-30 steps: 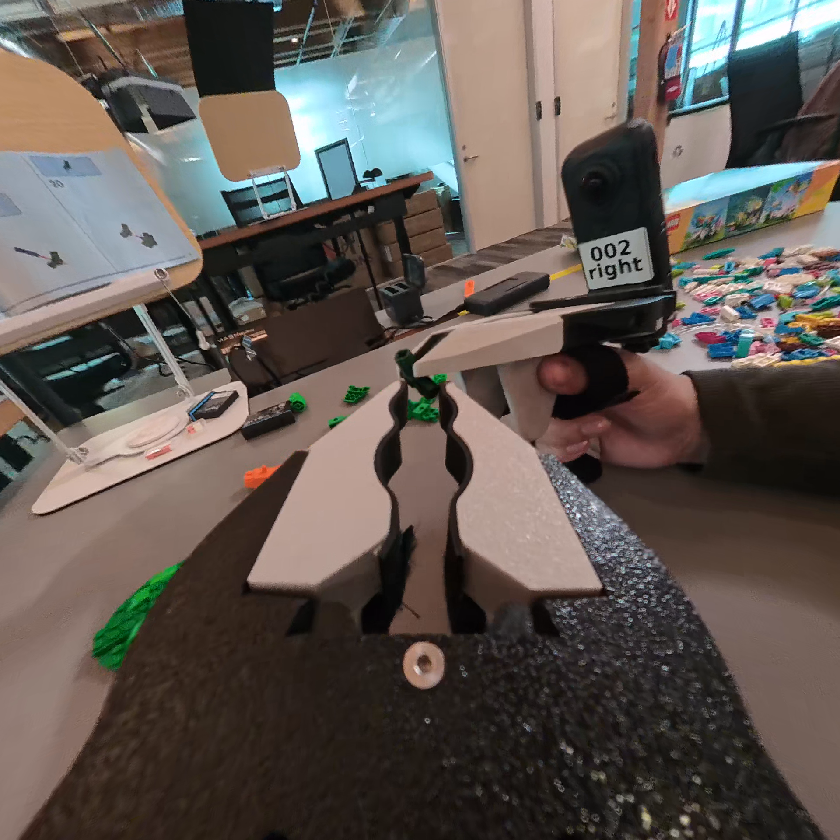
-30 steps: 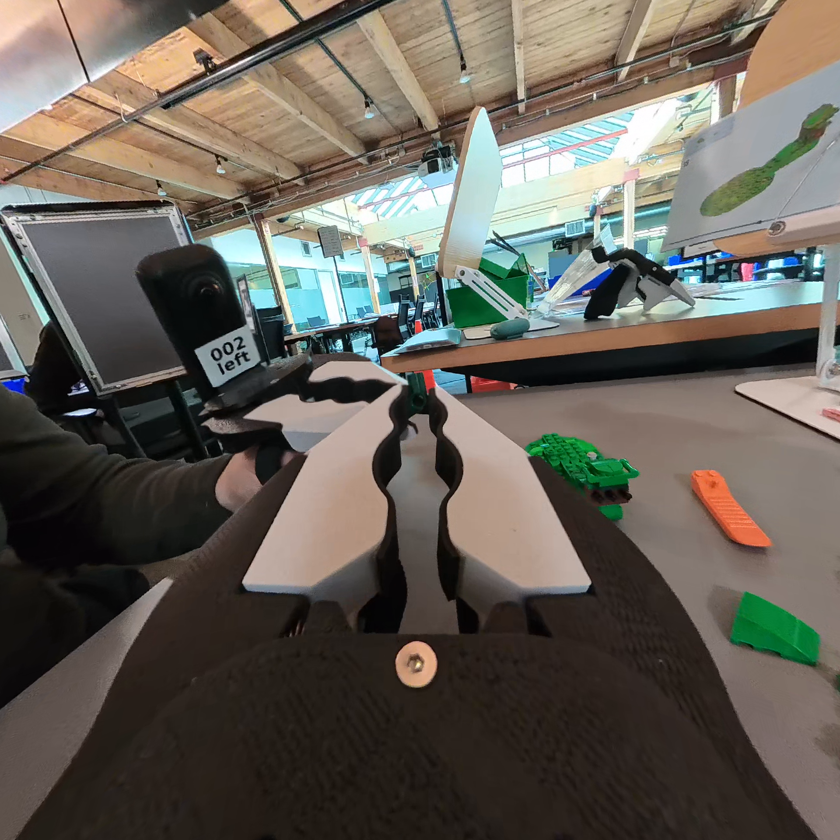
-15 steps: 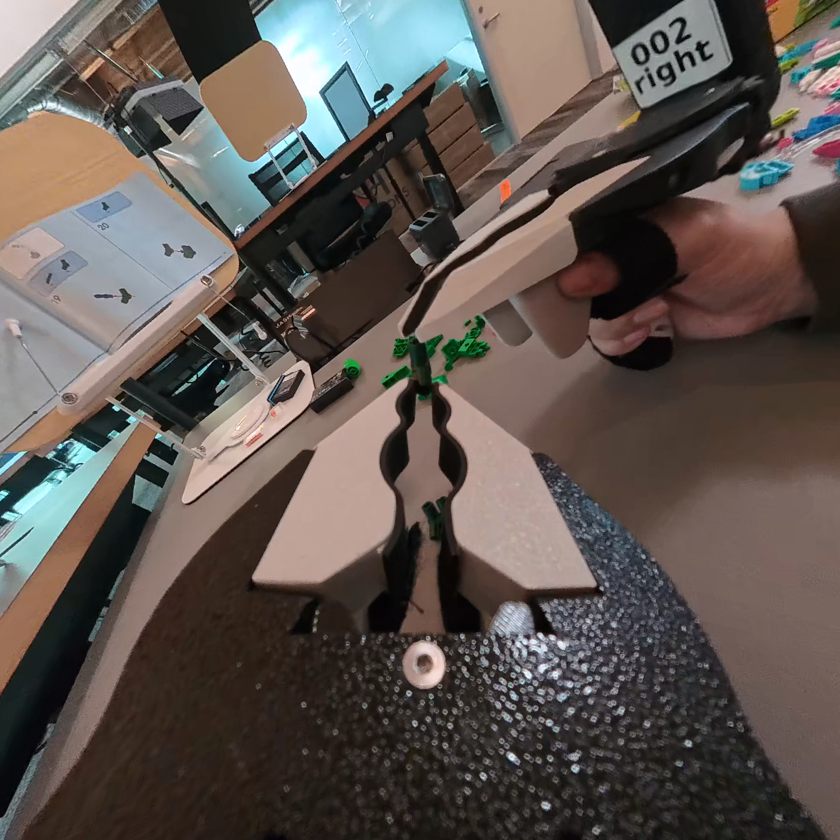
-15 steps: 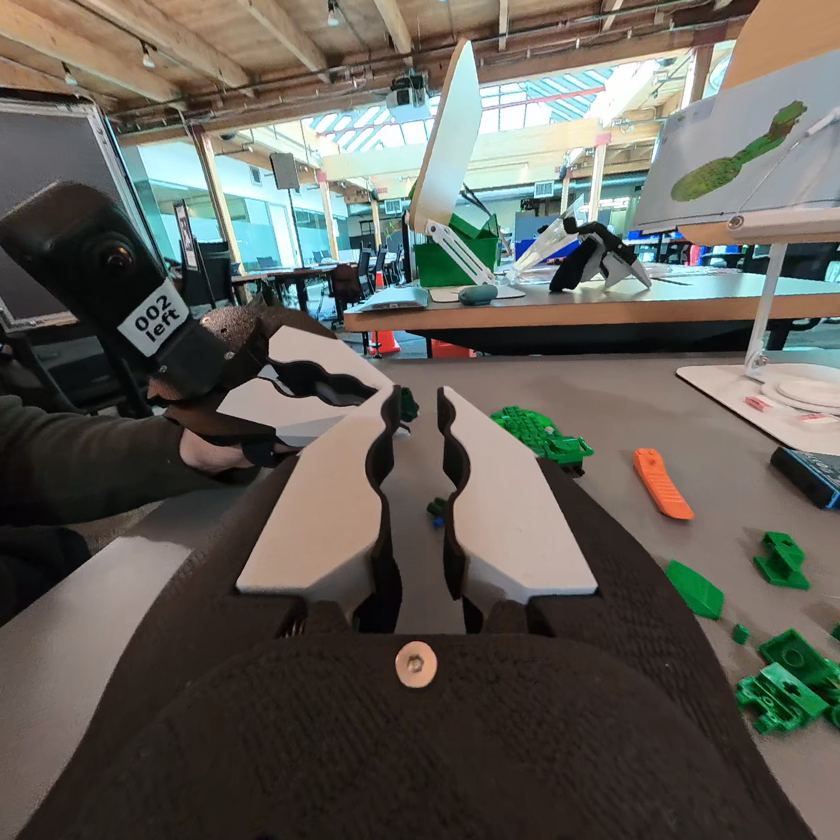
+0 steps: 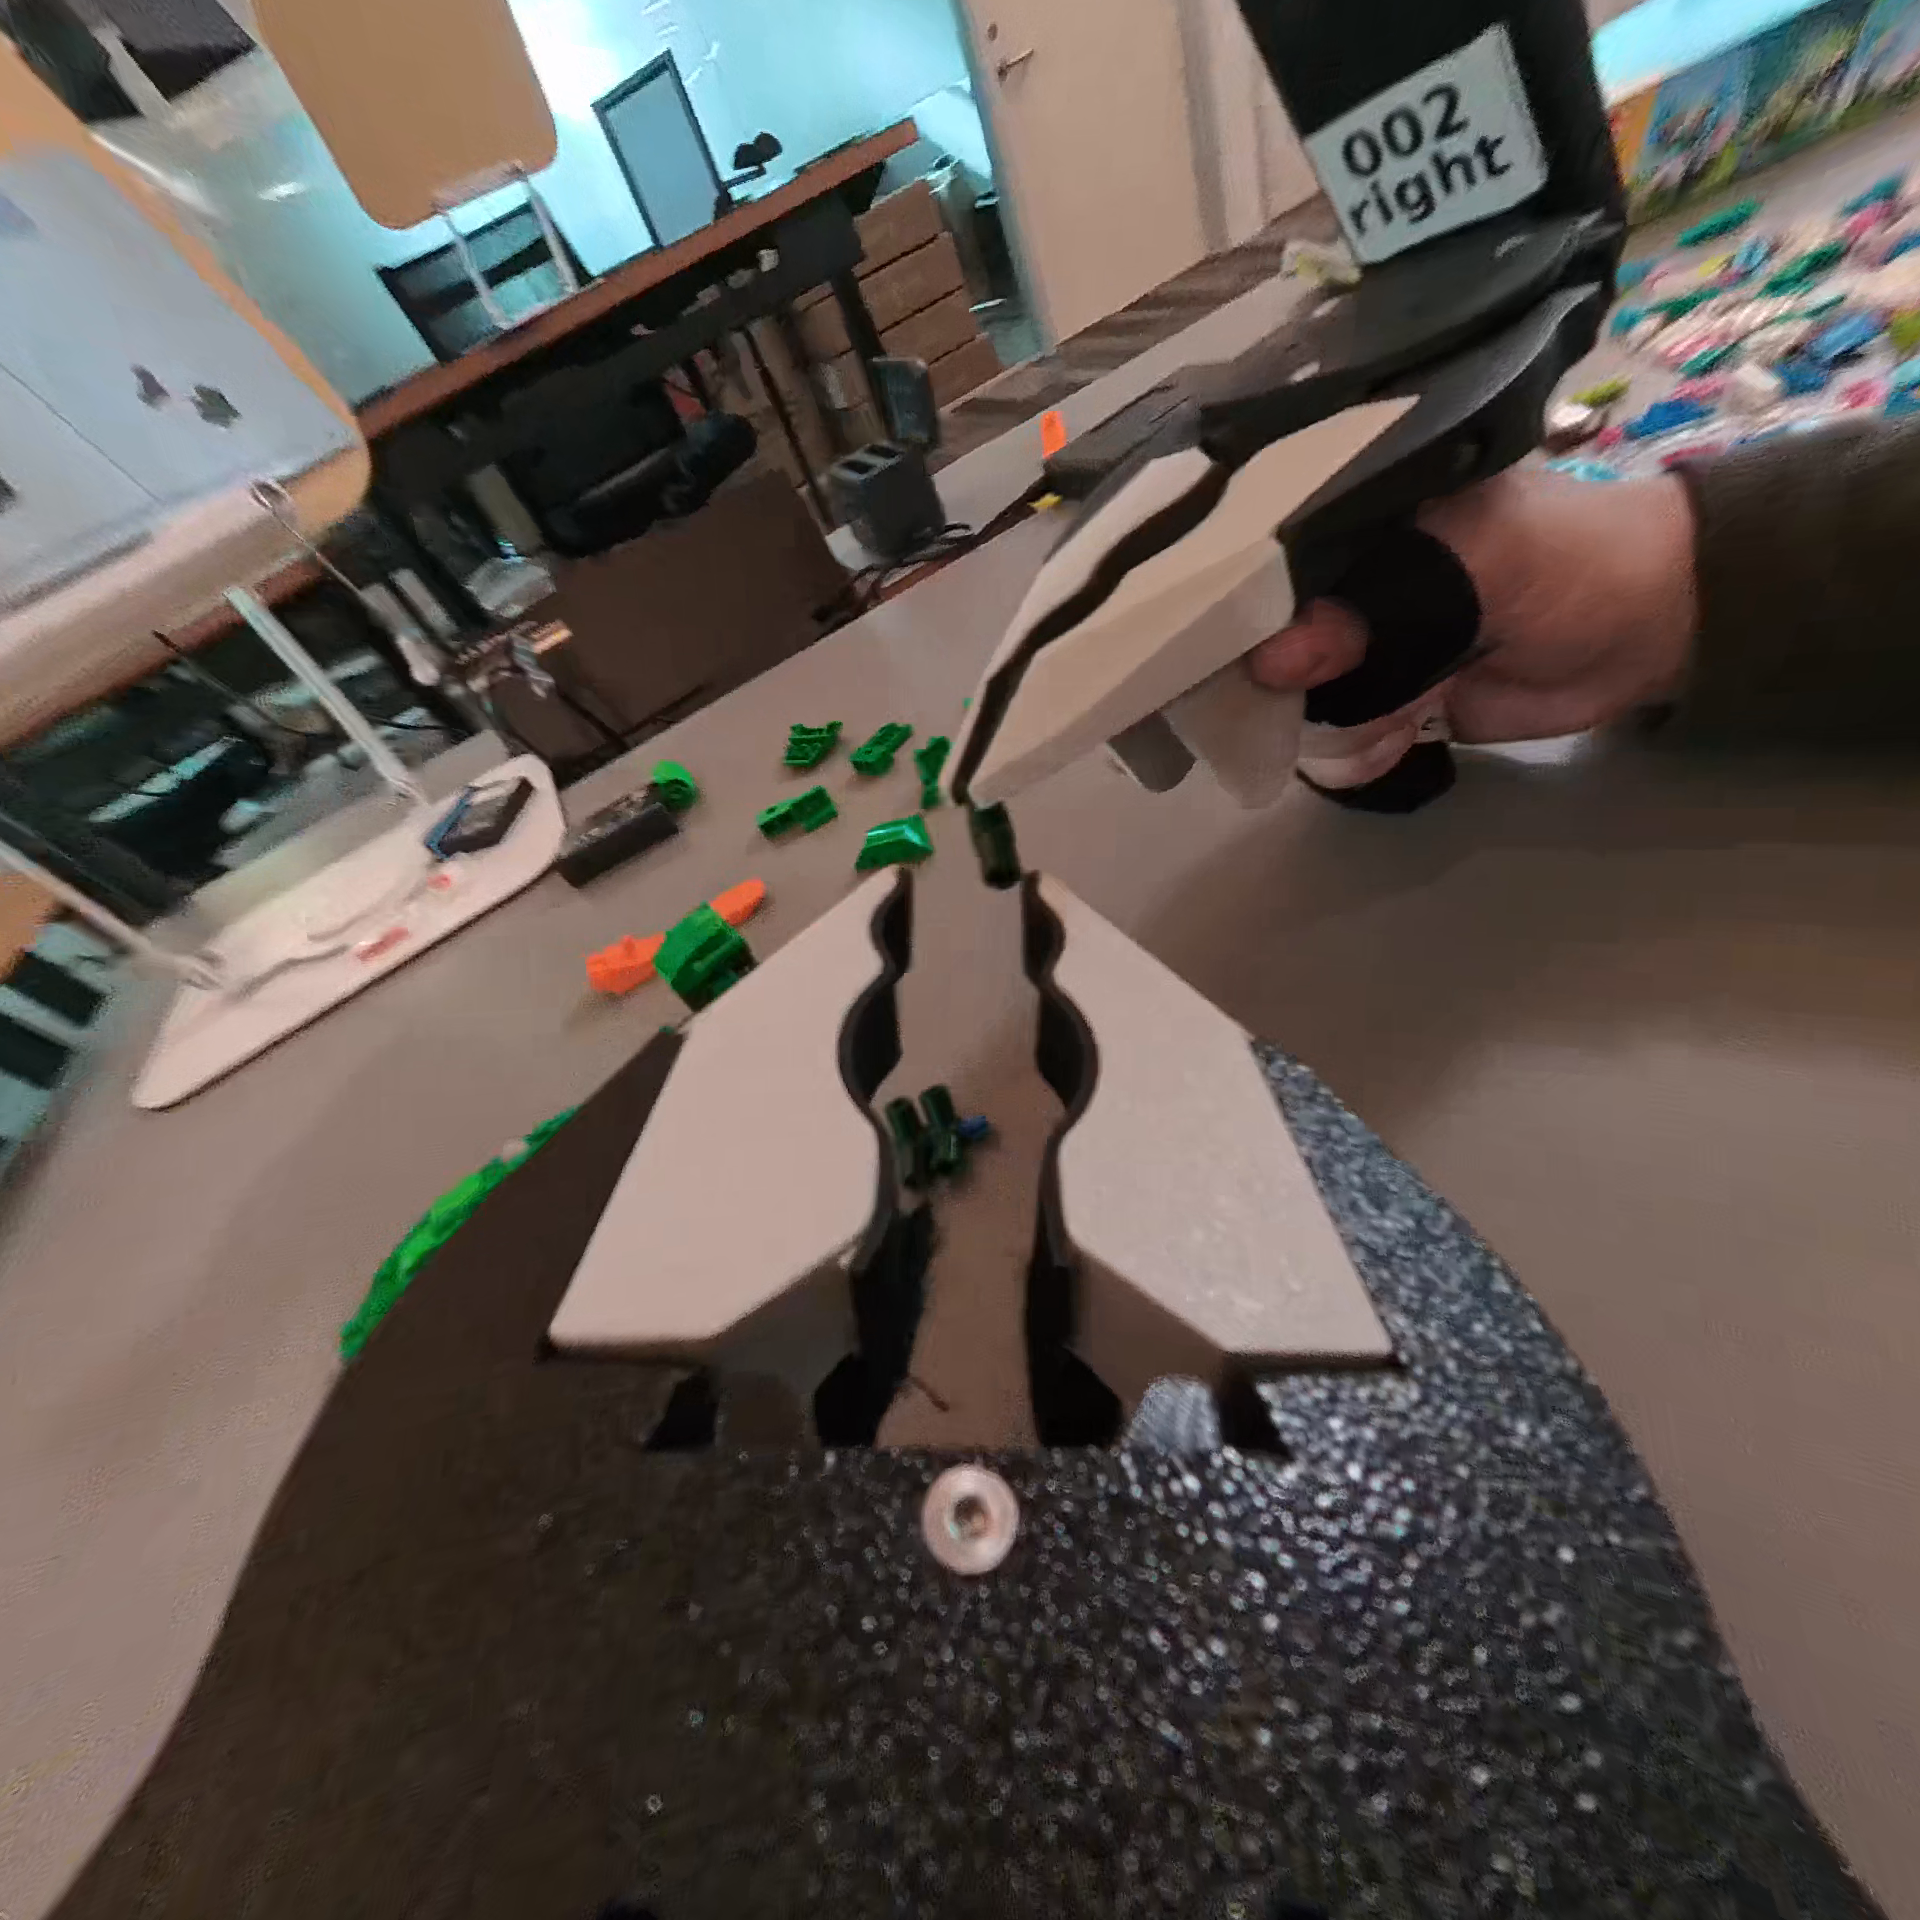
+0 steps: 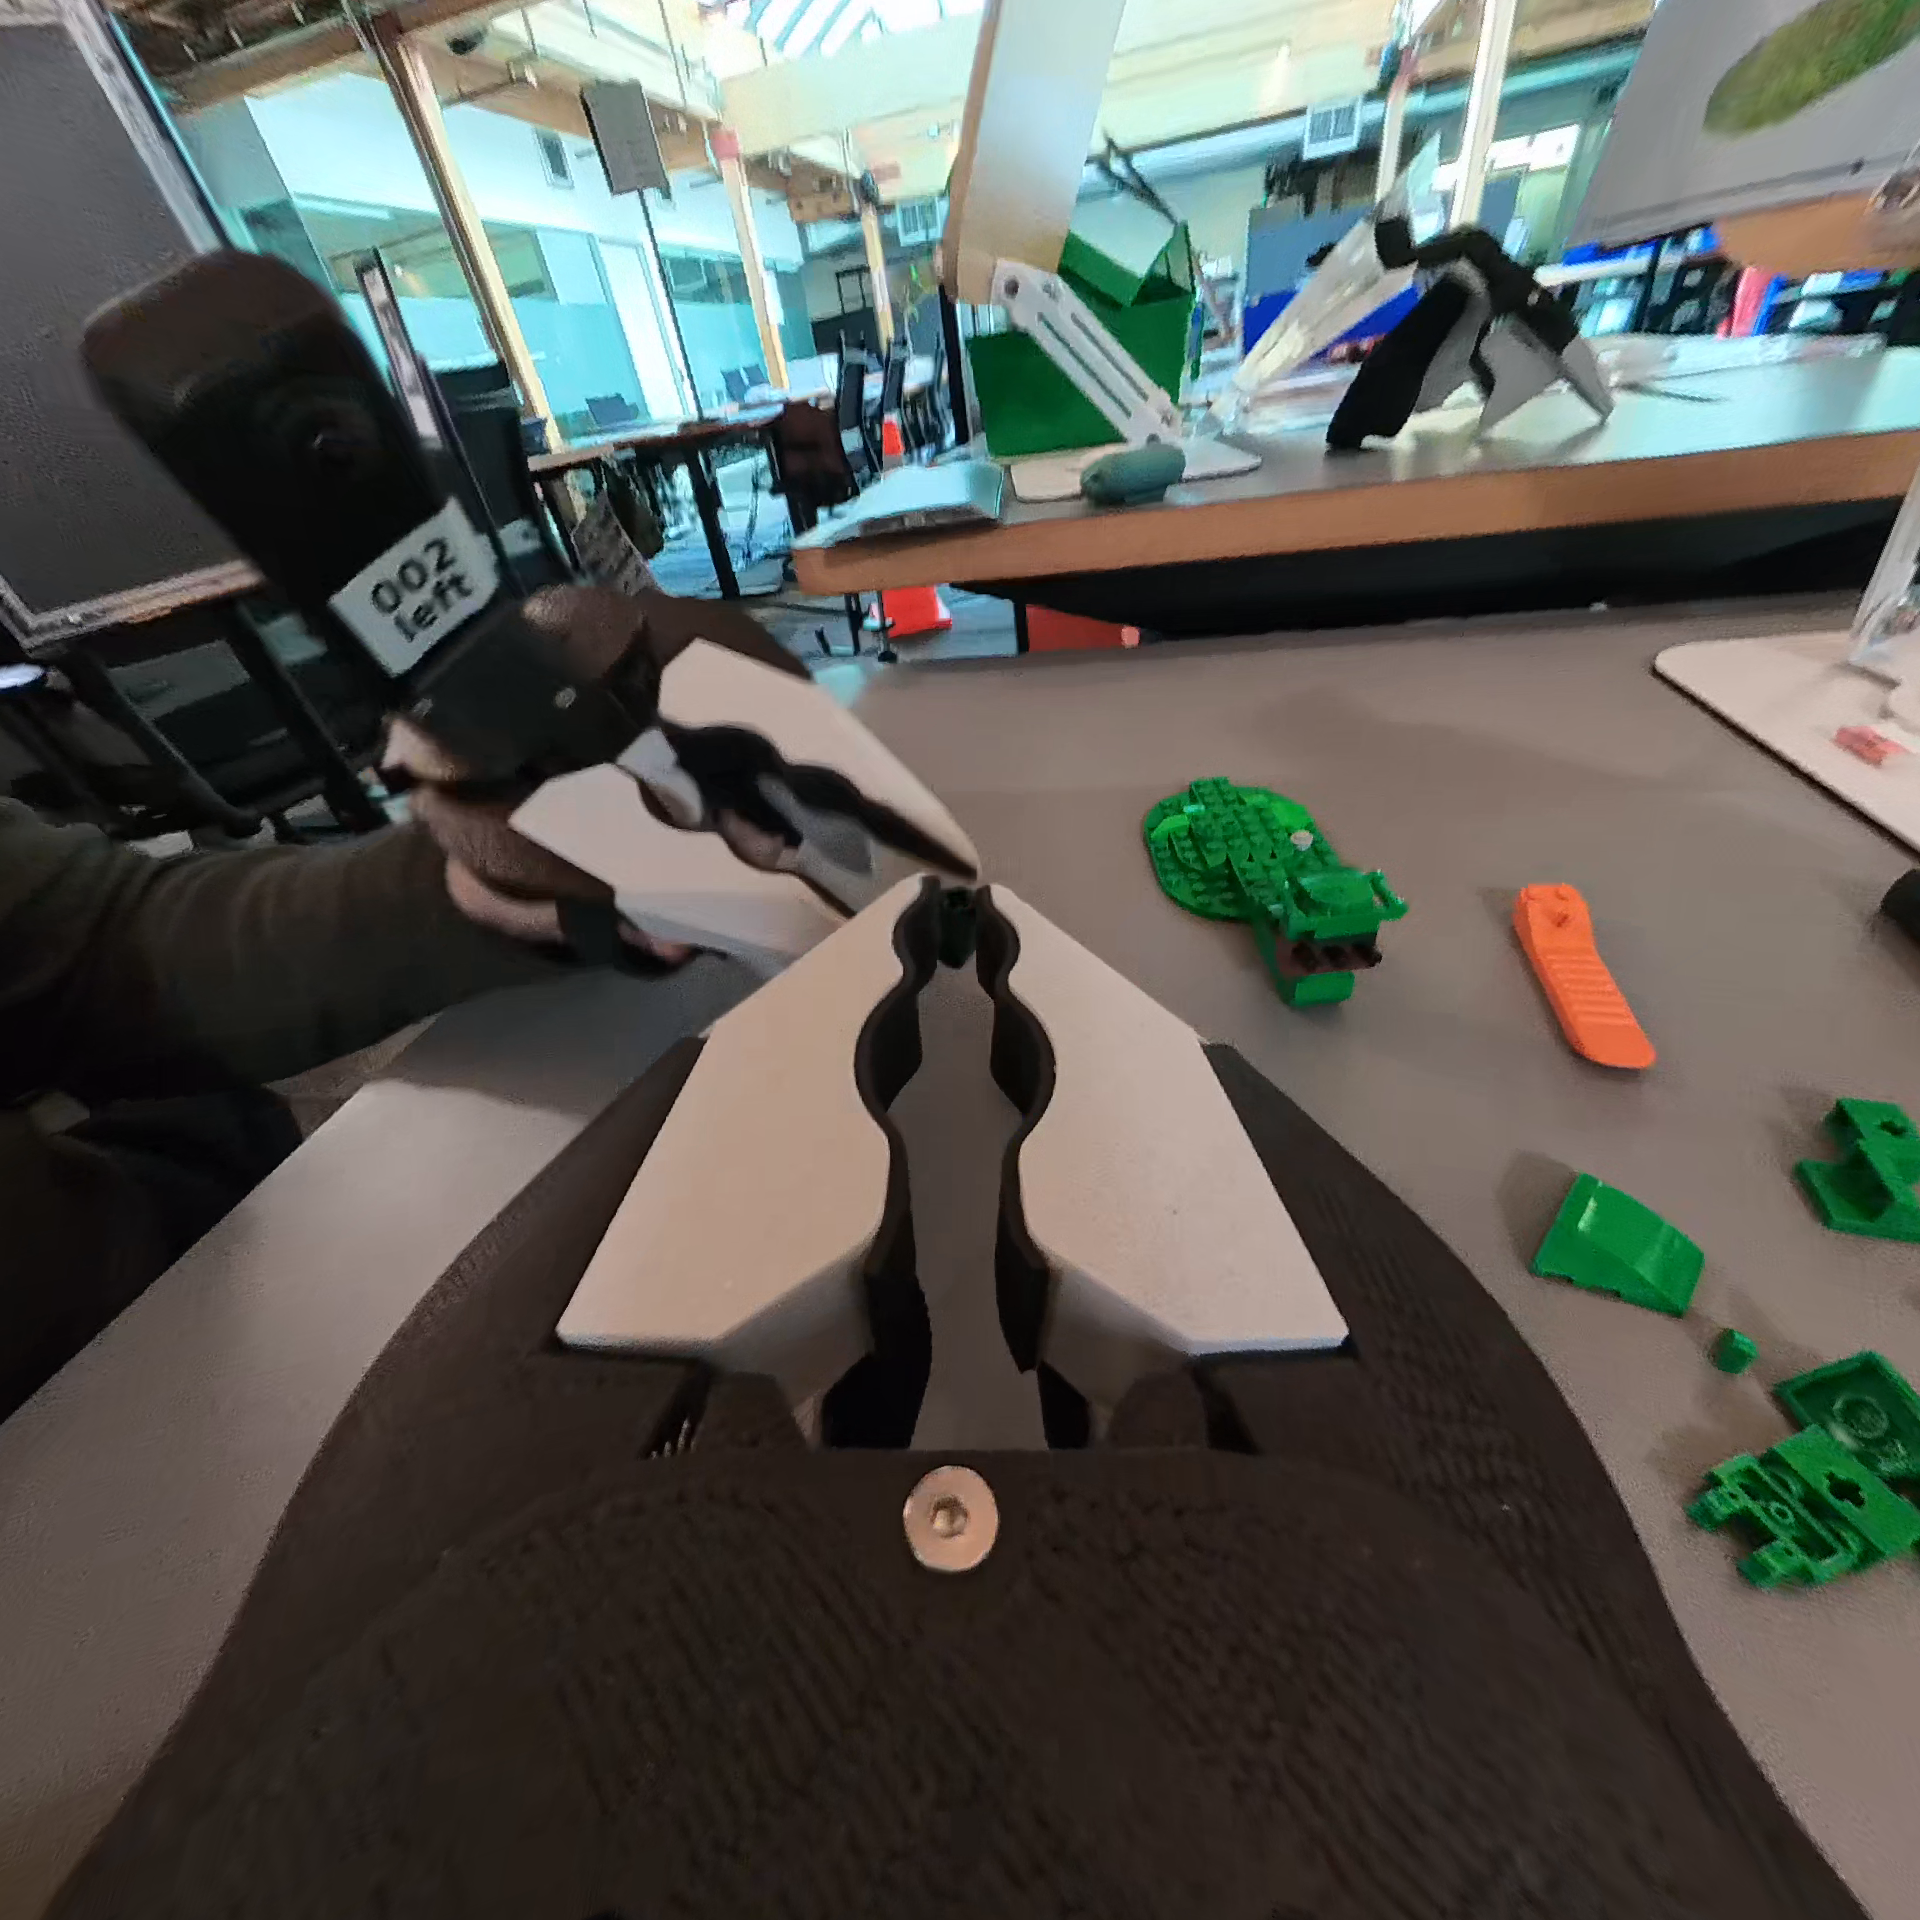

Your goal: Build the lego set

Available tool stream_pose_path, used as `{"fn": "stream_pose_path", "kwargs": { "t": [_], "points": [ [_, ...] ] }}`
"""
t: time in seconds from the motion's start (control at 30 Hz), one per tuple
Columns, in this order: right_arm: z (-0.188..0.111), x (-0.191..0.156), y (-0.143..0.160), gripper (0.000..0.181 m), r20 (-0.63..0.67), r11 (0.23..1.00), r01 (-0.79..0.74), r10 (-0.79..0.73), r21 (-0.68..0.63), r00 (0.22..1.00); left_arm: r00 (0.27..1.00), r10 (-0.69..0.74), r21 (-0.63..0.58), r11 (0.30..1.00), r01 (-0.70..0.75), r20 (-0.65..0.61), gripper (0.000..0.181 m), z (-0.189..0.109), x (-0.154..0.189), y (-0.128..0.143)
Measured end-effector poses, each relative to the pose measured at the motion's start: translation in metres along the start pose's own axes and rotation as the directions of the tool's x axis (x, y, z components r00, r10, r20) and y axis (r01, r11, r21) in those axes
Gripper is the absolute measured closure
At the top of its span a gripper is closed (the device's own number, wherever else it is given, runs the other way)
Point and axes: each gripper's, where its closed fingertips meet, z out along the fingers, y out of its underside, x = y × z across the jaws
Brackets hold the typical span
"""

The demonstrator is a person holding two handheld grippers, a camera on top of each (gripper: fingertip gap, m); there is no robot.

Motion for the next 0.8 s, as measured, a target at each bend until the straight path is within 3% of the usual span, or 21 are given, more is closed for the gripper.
{"fn": "stream_pose_path", "kwargs": {
  "t": [0.13, 0.27, 0.33, 0.57, 0.8],
  "points": [
    [-0.002, 0.005, 0.022, 0.177, 0.005, 0.986, -0.033, 0.034, -0.163, 0.999, 0.970, -0.117, -0.022, 0.993, 0.115, -0.212, 0.143, -0.016, -0.010, 0.019],
    [0.001, 0.009, 0.036, 0.177, -0.007, 0.962, -0.104, 0.105, -0.254, 0.994, 0.894, -0.120, -0.191, 0.981, 0.039, -0.432, 0.130, -0.015, -0.008, 0.059],
    [0.004, 0.010, 0.043, 0.177, -0.022, 0.947, -0.107, 0.105, -0.303, 0.994, 0.851, -0.100, -0.219, 0.975, -0.018, -0.516, 0.126, -0.010, -0.007, 0.071],
    [0.009, 0.011, 0.059, 0.177, -0.048, 0.911, -0.086, 0.073, -0.403, 0.996, 0.707, -0.033, -0.204, 0.966, -0.159, -0.706, 0.128, 0.000, -0.004, 0.082],
    [0.011, 0.012, 0.064, 0.177, -0.051, 0.898, -0.080, 0.064, -0.433, 0.997, 0.576, -0.151, -0.227, 0.972, -0.062, -0.804, 0.142, -0.001, -0.005, 0.072]
  ]
}}
